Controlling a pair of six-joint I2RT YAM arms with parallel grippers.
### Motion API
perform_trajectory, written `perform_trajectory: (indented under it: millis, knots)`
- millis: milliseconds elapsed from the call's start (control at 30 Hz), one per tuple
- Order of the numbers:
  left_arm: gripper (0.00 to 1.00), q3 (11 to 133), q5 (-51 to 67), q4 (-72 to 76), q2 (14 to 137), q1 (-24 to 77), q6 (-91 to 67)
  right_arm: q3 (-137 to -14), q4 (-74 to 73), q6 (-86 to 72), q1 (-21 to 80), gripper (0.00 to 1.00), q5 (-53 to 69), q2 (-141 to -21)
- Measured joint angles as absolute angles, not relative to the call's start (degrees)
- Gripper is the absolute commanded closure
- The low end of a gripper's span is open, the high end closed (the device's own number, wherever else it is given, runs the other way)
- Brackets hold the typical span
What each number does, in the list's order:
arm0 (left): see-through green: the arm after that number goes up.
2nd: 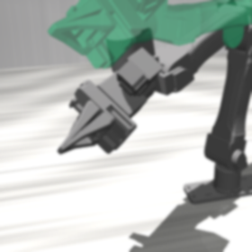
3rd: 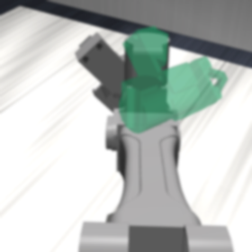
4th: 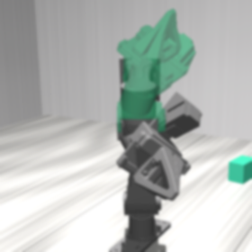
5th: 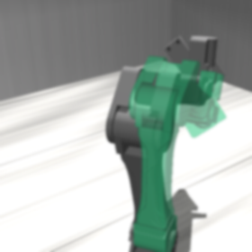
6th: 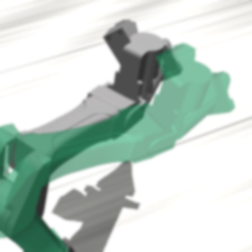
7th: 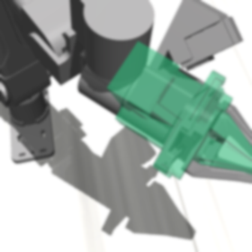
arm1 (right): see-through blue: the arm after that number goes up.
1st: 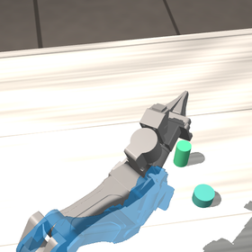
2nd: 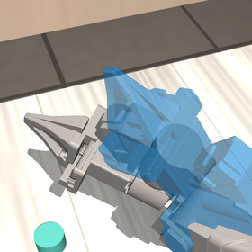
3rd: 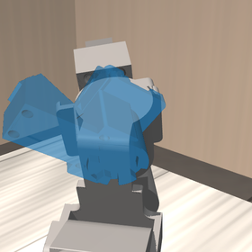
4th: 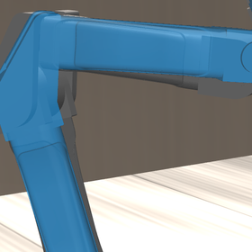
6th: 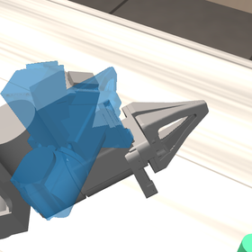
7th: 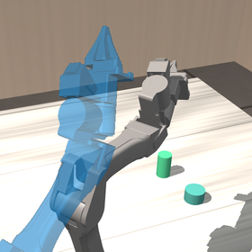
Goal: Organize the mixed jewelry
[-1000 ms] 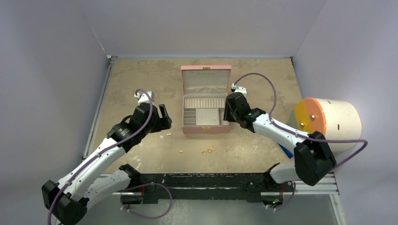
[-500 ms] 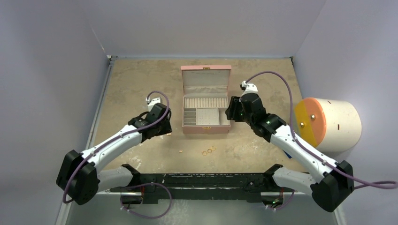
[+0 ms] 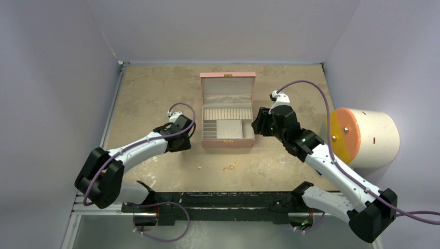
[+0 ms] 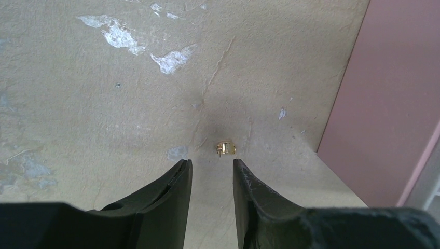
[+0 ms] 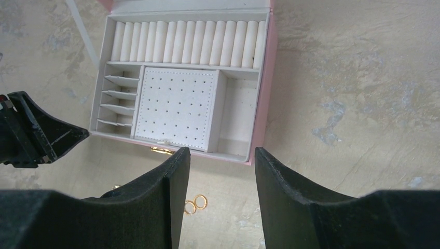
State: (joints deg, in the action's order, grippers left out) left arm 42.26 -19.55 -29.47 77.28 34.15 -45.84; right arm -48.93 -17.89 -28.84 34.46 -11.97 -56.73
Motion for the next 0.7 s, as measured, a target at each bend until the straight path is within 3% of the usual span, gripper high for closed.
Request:
perform_trajectory:
  millis: [700]
  knots:
    - [0.82,42.26,-19.53,-26.35,82.76,34.15,-45.17,-47.22,-17.72,-28.91,34.46,0.49,-10.72,-56.47]
